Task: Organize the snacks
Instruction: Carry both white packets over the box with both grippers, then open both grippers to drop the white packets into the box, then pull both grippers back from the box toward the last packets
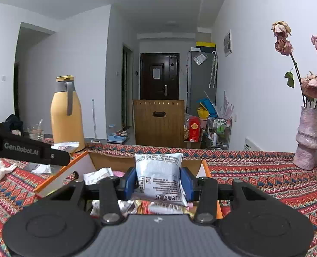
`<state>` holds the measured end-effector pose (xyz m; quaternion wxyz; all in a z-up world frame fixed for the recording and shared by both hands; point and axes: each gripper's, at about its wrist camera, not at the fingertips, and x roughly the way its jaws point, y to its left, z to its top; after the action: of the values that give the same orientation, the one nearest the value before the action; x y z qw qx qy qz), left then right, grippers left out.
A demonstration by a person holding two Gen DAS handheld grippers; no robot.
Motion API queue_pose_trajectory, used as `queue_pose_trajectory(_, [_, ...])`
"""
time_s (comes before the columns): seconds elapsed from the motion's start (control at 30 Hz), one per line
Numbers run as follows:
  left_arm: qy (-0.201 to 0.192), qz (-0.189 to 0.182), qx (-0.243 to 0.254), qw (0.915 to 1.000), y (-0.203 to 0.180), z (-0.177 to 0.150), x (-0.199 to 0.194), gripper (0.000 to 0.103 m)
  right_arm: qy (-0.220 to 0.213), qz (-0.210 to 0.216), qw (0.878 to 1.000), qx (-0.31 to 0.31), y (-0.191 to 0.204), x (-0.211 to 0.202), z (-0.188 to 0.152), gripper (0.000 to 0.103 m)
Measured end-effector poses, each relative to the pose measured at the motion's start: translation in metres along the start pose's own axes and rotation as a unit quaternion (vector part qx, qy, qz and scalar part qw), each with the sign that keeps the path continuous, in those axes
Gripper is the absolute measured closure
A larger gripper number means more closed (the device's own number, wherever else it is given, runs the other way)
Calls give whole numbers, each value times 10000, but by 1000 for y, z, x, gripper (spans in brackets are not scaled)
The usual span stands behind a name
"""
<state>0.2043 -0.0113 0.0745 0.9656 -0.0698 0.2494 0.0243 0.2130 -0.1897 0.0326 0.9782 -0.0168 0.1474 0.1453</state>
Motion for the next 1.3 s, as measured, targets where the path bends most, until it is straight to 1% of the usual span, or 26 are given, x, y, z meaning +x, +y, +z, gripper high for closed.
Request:
queue_pose_trajectory(0.2, [-77,169,-104,9998,6,9,31,55,149,-120,9997,157,-3,42,9,59])
queue_pose_trajectory(0.33, [-70,264,-135,9995,11,5,52,55,175,-227,9994,185,-5,63,4,59])
queue_pose_trajectory(0.43, [-23,294,-192,9994,17,-3,65,55,156,-239,9994,179,-5,70,-5,59])
queue_pose_trajectory(0.53, [142,289,-182,9993,22,-9,77,55,235,-200,9993,219,-7,77,-12,59])
queue_pose_trajectory(0.7, [282,275,-215,9990,25,-13,83,54,349,-168,9987,317,-11,81,-15,58])
queue_pose_trajectory(0.73, [250,288,-227,9990,25,-14,82,52,381,-167,9986,341,-13,83,-15,50])
queue_pose_trajectory(0.77, [210,296,-241,9991,25,-13,81,47,406,-186,9983,377,-14,84,-16,45])
queue_pose_trajectory(0.8, [176,300,-270,9990,26,-13,79,33,404,-206,9981,405,-15,83,-16,39])
queue_pose_trajectory(0.83, [141,313,-319,9989,26,-12,76,23,402,-249,9979,432,-16,83,-16,35])
queue_pose_trajectory(0.87, [70,351,-378,9986,27,-12,73,8,405,-261,9977,477,-17,82,-16,30])
queue_pose_trajectory(0.9, [-22,425,-401,9983,28,-12,69,1,402,-253,9975,523,-19,81,-16,18])
queue_pose_trajectory(0.93, [-72,472,-405,9980,27,-11,66,0,386,-247,9973,571,-20,80,-17,5])
queue_pose_trajectory(0.97, [-74,473,-434,9979,27,-11,64,0,380,-270,9970,623,-21,79,-17,0])
queue_pose_trajectory(1.03, [-33,417,-508,9978,28,-10,63,0,410,-297,9963,700,-23,79,-17,0])
queue_pose_trajectory(1.13, [-2,483,-494,9976,27,-9,62,0,454,-305,9957,748,-25,77,-18,0])
queue_pose_trajectory(1.3, [32,481,-475,9977,27,-8,62,0,465,-362,9952,782,-28,73,-16,0])
